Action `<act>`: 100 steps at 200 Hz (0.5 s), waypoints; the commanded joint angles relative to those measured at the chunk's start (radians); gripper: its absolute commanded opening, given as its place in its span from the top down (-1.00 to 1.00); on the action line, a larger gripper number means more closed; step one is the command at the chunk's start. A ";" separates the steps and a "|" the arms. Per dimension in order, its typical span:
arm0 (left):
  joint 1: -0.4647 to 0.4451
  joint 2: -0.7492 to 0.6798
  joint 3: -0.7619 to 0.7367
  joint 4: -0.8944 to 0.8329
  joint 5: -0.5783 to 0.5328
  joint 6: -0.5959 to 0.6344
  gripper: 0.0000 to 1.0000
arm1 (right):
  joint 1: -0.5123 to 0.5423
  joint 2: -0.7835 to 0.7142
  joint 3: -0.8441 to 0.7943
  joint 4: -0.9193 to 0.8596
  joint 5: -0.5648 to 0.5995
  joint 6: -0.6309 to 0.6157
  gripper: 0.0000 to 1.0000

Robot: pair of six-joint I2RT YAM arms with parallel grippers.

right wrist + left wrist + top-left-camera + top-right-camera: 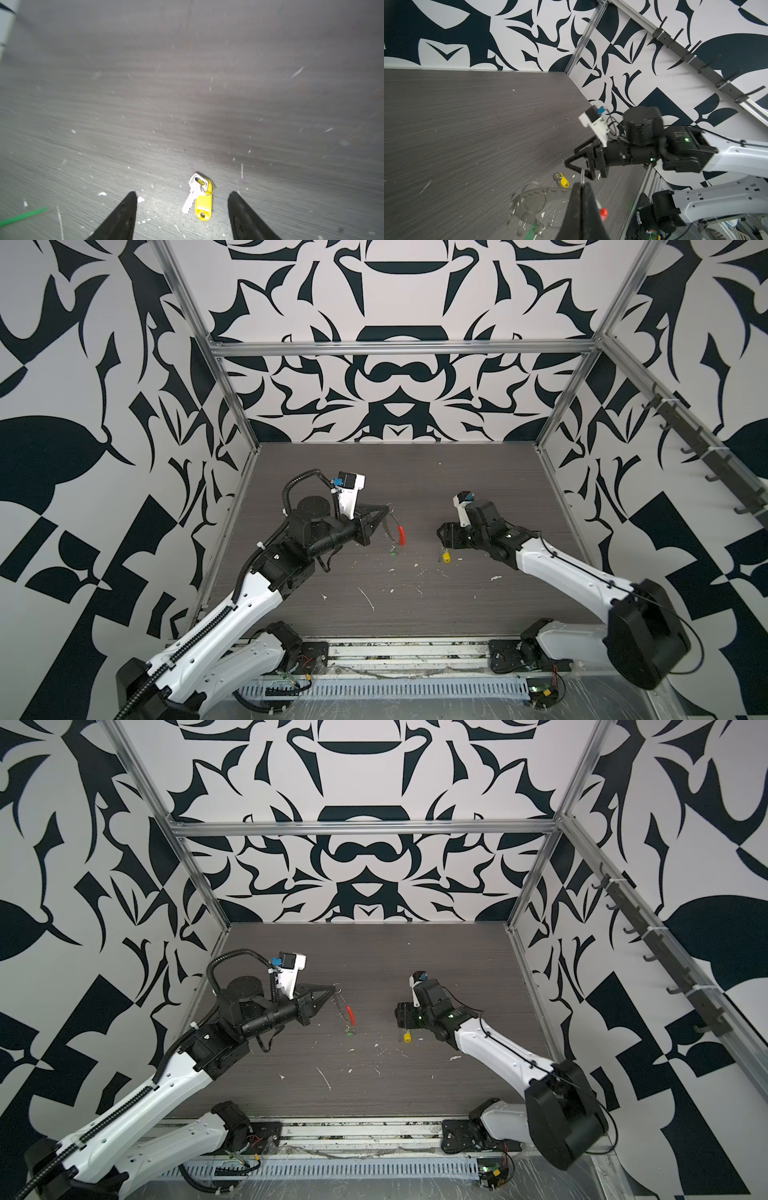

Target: Remove the keys from the keyring

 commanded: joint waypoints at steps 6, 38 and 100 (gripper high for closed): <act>0.004 0.029 -0.026 0.003 -0.049 -0.034 1.00 | -0.005 -0.082 0.018 0.026 0.060 -0.021 -0.44; 0.004 0.101 -0.054 0.025 -0.076 -0.082 1.00 | -0.005 -0.118 -0.008 0.036 0.071 -0.019 -0.40; 0.010 0.192 -0.106 0.002 -0.204 -0.158 1.00 | -0.003 -0.146 -0.037 0.051 0.078 -0.017 -0.37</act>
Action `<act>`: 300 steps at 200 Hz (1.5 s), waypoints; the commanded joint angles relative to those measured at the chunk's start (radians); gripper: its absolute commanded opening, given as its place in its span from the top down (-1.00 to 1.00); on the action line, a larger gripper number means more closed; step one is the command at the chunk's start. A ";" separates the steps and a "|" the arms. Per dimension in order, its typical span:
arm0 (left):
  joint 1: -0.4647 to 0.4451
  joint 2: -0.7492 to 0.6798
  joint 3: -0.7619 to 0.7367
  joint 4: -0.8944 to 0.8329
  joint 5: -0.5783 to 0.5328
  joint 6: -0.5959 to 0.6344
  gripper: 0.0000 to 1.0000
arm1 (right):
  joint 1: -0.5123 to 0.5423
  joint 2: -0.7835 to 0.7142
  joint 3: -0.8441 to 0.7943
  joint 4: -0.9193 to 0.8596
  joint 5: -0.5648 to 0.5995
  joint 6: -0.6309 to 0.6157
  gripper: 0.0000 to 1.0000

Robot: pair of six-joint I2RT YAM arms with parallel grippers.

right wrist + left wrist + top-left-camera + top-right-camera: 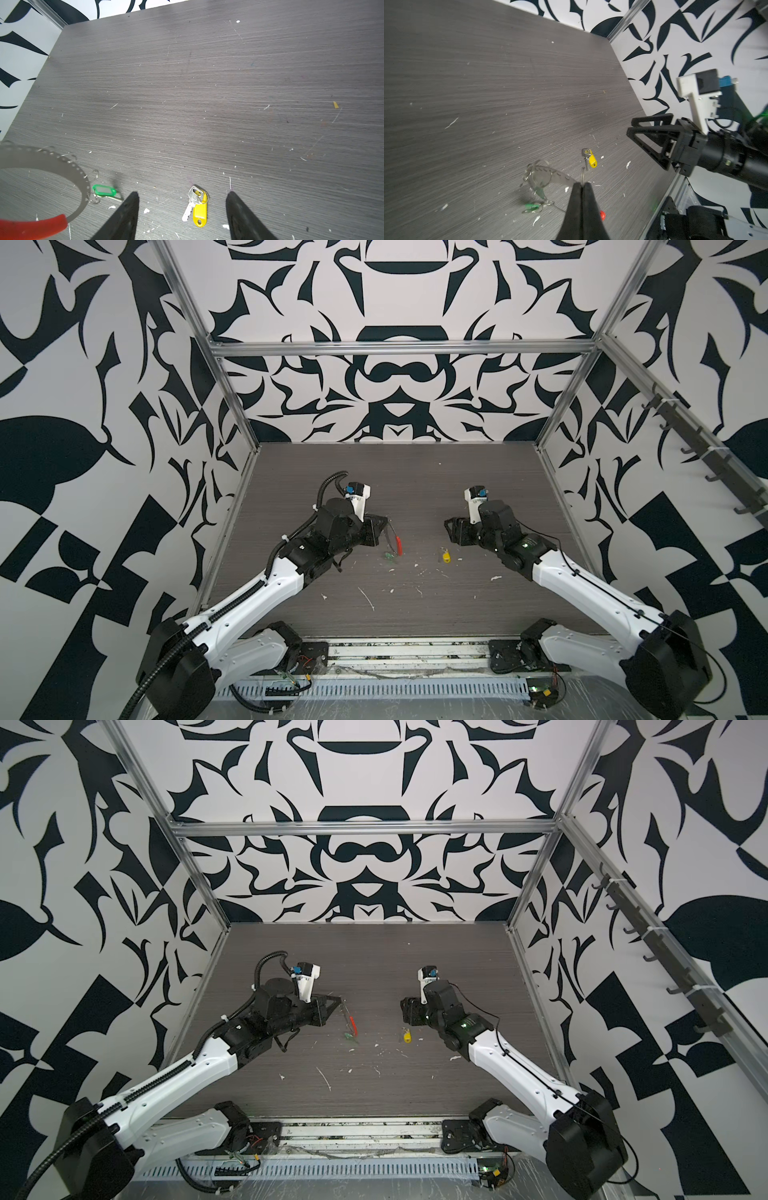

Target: Remove the keys from the keyring

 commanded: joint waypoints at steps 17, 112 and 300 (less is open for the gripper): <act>0.042 0.059 -0.052 0.039 -0.073 -0.065 1.00 | -0.004 -0.033 -0.012 0.036 0.021 -0.009 -0.37; 0.254 0.339 -0.086 0.259 0.032 -0.201 1.00 | -0.004 -0.089 -0.040 0.028 0.024 -0.004 -0.37; 0.129 -0.106 -0.118 0.324 -0.323 0.010 -0.99 | -0.003 -0.240 -0.147 0.123 0.178 0.081 -0.54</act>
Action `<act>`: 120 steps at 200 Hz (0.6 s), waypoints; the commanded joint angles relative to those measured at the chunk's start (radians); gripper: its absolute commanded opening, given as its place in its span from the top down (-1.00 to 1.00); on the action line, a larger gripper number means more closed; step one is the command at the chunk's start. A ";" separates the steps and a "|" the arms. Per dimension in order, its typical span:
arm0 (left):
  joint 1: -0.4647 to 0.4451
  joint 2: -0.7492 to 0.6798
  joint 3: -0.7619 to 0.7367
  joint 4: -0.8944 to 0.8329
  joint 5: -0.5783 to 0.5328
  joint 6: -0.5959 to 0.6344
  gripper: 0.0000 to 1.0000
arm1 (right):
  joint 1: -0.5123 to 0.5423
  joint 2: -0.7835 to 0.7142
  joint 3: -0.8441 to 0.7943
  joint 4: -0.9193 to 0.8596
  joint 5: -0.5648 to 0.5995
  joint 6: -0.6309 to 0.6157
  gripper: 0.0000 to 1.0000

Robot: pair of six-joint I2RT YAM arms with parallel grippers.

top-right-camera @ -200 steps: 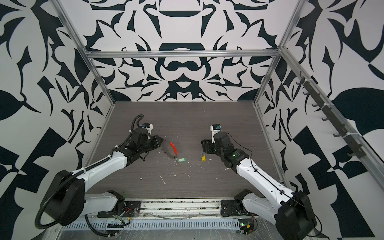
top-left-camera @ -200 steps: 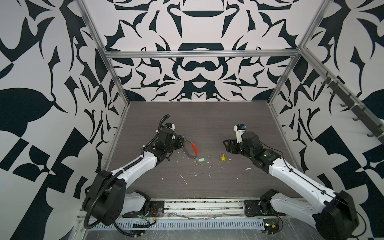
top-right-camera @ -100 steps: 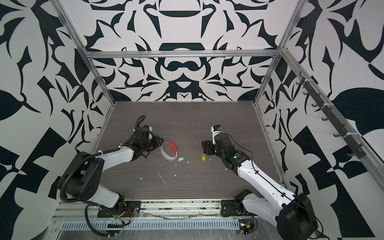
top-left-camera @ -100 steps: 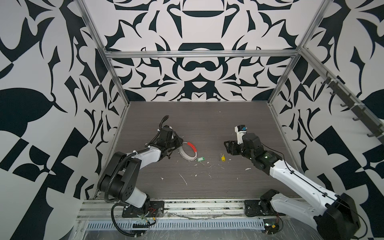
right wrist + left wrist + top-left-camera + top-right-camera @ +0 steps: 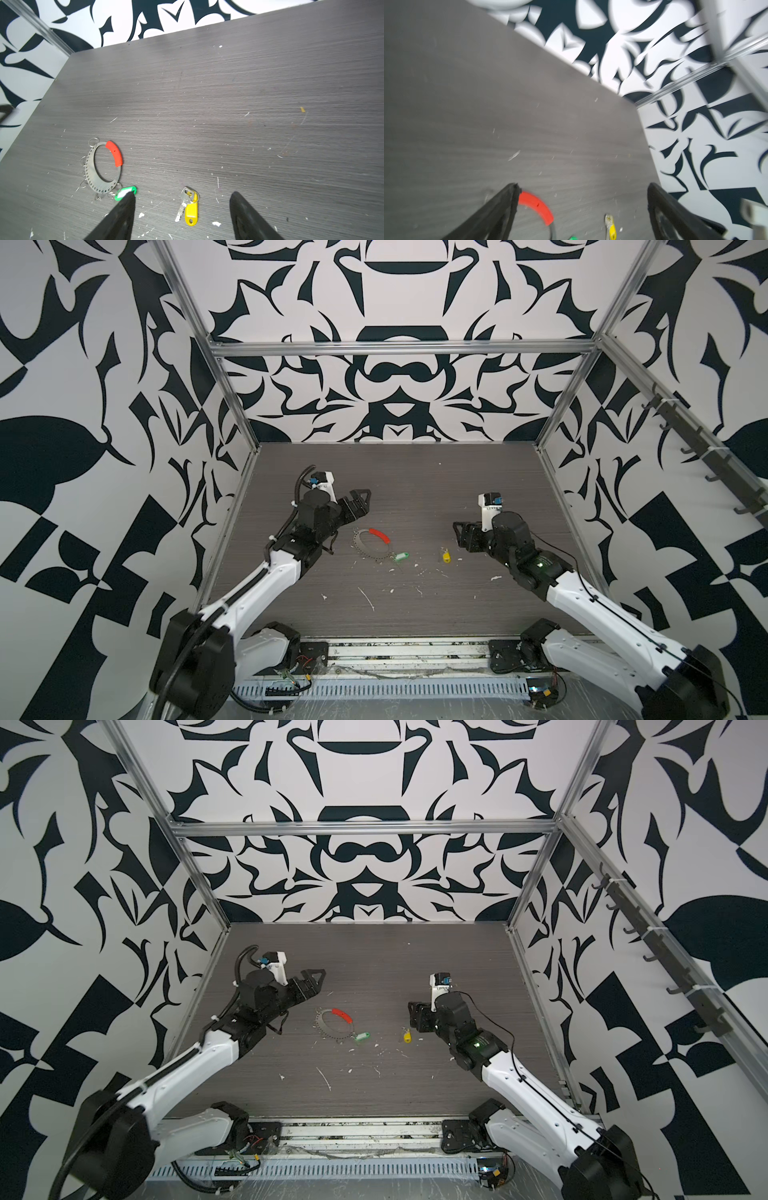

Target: Remove the keys from the keyring

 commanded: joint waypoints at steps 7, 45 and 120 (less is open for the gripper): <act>-0.066 -0.110 -0.049 0.063 -0.255 0.123 -0.98 | -0.003 -0.049 -0.029 0.075 0.136 0.071 -0.60; -0.025 -0.079 -0.036 0.051 -0.529 0.163 -0.98 | -0.003 -0.031 -0.014 0.006 0.273 0.160 -0.85; 0.358 0.178 0.045 -0.003 -0.662 0.279 -0.98 | -0.002 0.007 0.025 -0.023 0.309 0.178 -0.97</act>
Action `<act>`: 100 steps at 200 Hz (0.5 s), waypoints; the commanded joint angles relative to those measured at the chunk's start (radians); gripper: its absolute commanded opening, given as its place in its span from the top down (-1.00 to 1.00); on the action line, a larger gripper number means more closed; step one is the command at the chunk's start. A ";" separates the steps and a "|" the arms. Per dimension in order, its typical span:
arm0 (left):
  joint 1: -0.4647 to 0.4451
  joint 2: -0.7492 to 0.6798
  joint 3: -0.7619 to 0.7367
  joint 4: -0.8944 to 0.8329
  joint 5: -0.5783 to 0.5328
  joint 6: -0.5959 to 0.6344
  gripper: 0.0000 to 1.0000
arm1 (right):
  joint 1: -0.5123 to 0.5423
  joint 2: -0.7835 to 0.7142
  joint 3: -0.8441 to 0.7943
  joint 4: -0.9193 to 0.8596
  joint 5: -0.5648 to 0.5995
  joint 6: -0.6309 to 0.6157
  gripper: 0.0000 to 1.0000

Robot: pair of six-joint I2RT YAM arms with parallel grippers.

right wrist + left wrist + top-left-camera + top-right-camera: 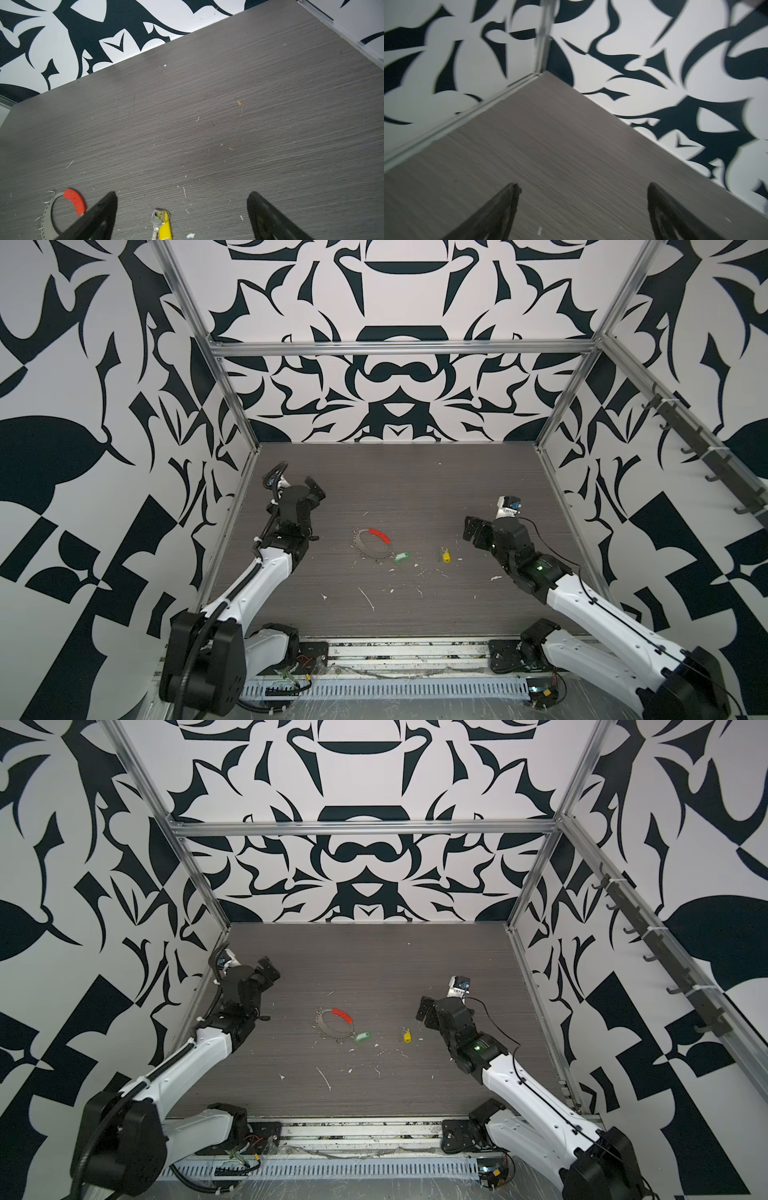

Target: Remove the keys from the keyring

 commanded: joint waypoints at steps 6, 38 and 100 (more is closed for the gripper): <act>0.081 0.080 0.061 -0.039 -0.133 0.150 -0.98 | -0.003 0.005 0.052 -0.006 0.051 0.000 -0.97; 0.133 0.216 0.070 -0.068 -0.162 0.214 -0.98 | -0.003 0.000 0.058 -0.009 0.070 -0.026 -0.97; 0.151 0.334 -0.143 0.405 -0.070 0.389 -0.98 | -0.004 -0.043 0.038 0.001 0.119 -0.057 -0.98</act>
